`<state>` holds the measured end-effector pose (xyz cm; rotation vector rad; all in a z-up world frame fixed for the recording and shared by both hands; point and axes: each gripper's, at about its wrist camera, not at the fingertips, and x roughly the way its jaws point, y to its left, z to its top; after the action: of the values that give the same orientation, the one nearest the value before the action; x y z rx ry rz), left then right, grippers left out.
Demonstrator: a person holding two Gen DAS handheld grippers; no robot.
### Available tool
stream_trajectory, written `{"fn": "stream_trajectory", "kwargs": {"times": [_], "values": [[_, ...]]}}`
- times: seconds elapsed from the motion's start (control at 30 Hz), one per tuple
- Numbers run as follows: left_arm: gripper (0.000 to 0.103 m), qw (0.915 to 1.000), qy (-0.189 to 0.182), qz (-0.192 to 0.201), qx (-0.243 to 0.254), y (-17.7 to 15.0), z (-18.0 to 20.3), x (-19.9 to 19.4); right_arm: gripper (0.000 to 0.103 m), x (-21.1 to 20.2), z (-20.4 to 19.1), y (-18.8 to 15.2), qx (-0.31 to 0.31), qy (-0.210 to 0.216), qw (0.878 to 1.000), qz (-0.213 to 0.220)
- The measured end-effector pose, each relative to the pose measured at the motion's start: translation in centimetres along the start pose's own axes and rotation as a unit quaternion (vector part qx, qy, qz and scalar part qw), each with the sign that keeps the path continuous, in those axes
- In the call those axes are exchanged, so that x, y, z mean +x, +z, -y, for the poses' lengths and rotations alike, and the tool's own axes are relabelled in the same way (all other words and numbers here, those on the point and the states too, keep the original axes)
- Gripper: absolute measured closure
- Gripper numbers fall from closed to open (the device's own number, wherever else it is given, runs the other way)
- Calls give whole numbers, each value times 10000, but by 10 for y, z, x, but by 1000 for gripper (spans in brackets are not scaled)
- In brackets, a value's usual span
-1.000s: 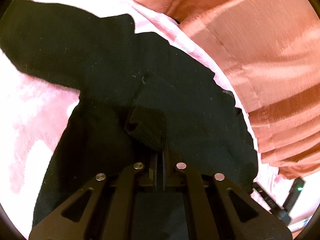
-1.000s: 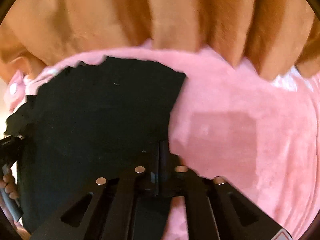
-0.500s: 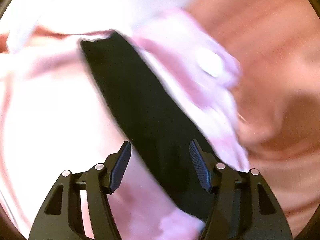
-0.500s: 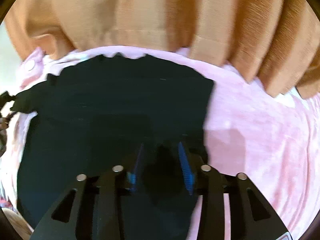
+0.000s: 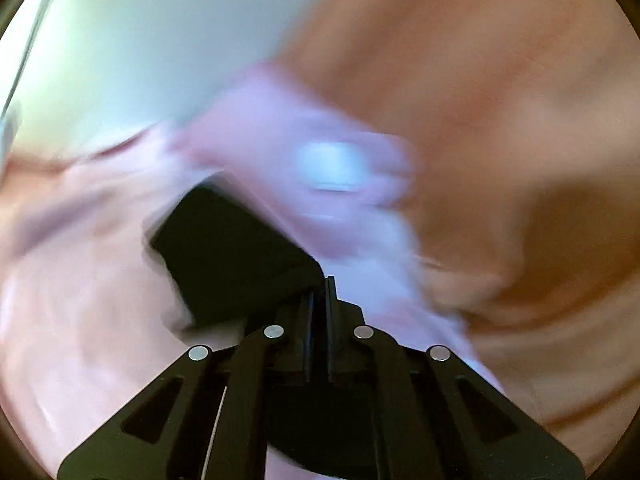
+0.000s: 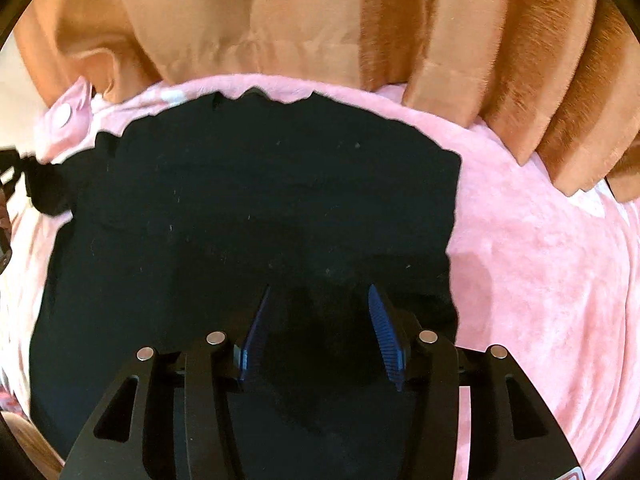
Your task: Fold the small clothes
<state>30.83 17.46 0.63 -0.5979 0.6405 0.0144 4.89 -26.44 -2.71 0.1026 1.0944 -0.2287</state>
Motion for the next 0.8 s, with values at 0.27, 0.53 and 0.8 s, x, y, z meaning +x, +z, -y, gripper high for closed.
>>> {"fn": "stream_trajectory", "kwargs": {"times": [0.27, 0.53, 0.8], "values": [[95, 9376, -1795, -1351, 2653, -178, 205, -34, 53, -3, 31, 4, 251, -232, 9994, 73], [64, 9618, -1314, -2157, 1053, -204, 150, -17, 49, -2, 61, 7, 787, 281, 9965, -36], [55, 9788, -708, -1909, 209, -155, 80, -11, 48, 17, 59, 25, 1280, 1165, 9849, -56]]}}
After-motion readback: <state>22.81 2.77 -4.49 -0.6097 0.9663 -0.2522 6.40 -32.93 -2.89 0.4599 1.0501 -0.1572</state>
